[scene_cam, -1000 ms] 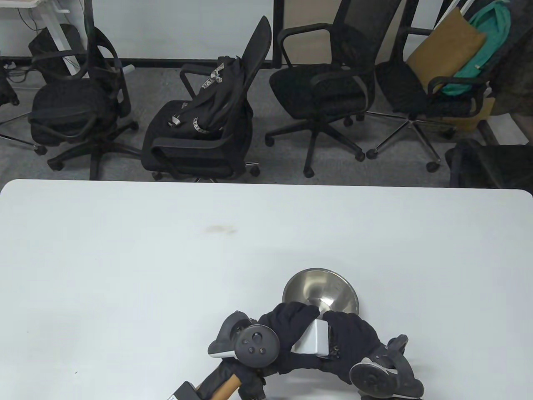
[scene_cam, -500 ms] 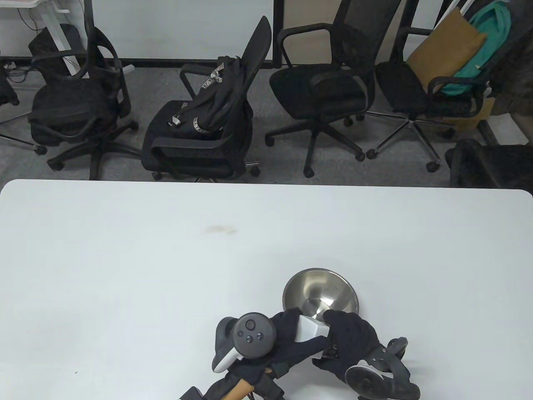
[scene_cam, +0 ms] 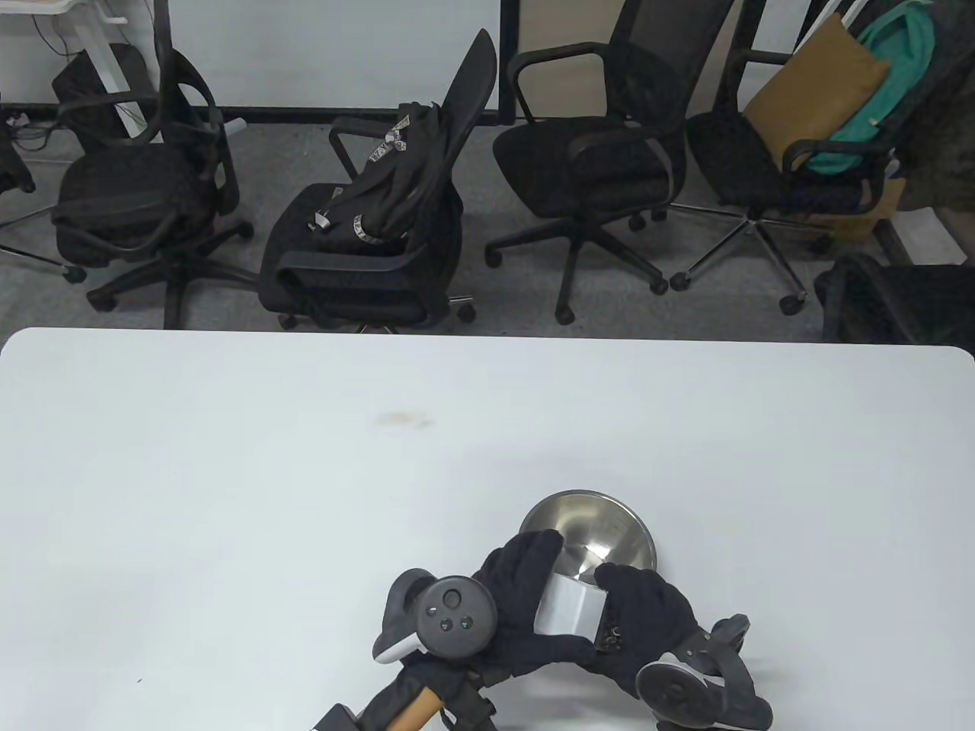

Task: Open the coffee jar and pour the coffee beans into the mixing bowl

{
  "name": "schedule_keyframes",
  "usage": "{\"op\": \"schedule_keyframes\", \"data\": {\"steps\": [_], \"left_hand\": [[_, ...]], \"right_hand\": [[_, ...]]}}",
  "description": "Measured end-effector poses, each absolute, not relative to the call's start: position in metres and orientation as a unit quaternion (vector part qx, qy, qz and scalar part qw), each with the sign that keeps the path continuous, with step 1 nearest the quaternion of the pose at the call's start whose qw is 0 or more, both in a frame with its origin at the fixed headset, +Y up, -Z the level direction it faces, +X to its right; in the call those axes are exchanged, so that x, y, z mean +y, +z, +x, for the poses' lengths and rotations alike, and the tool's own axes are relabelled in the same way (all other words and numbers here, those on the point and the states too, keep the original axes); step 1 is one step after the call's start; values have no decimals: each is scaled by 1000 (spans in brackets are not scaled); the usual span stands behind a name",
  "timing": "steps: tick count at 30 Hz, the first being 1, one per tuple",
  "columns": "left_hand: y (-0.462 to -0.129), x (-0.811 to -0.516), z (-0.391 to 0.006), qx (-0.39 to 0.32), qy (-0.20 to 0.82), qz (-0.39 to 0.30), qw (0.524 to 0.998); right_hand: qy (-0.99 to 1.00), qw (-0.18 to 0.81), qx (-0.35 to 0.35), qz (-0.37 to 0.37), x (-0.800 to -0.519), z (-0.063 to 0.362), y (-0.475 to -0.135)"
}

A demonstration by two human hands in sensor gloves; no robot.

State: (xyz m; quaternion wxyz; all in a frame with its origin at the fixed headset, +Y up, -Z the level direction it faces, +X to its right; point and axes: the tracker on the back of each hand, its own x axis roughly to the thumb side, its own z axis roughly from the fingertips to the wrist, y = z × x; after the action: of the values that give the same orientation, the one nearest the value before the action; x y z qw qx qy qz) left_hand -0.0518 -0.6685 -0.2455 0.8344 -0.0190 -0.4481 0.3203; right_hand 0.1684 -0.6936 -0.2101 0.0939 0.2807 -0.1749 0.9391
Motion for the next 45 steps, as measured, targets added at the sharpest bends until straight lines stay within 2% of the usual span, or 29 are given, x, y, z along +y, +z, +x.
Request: {"op": "schedule_keyframes", "data": {"steps": [1,4,12,18,22,25,28,30,33,35,38,41,45], "left_hand": [[-245,-667,-50,-478,300,-13,825],[-242,-666,-47,-486,256,-13,835],[-241,-669,-46,-472,263,0,841],[-245,-673,-48,-423,294,-5,857],[-245,-676,-49,-363,333,-25,870],[-245,-681,-49,-305,382,-65,870],[-245,-683,-50,-289,402,-79,865],[-245,-683,-49,-298,397,-81,865],[-245,-680,-48,-356,382,-87,848],[-244,-675,-48,-417,360,-67,832],[-240,-669,-45,-467,285,-38,836],[-236,-667,-41,-474,237,-2,848],[-239,-668,-45,-473,252,-8,844]], "right_hand": [[938,95,-174,283,-694,169,-210],[936,93,-174,290,-695,168,-210],[934,83,-176,298,-695,166,-209],[934,75,-183,298,-695,164,-208],[934,66,-190,294,-695,163,-206],[935,50,-200,290,-693,162,-203],[935,54,-198,290,-694,162,-204],[935,55,-198,289,-694,162,-204],[935,63,-197,288,-693,162,-205],[935,63,-198,288,-693,163,-205],[936,64,-196,286,-693,163,-205],[936,64,-195,286,-693,164,-205],[936,61,-193,290,-694,163,-205]]}}
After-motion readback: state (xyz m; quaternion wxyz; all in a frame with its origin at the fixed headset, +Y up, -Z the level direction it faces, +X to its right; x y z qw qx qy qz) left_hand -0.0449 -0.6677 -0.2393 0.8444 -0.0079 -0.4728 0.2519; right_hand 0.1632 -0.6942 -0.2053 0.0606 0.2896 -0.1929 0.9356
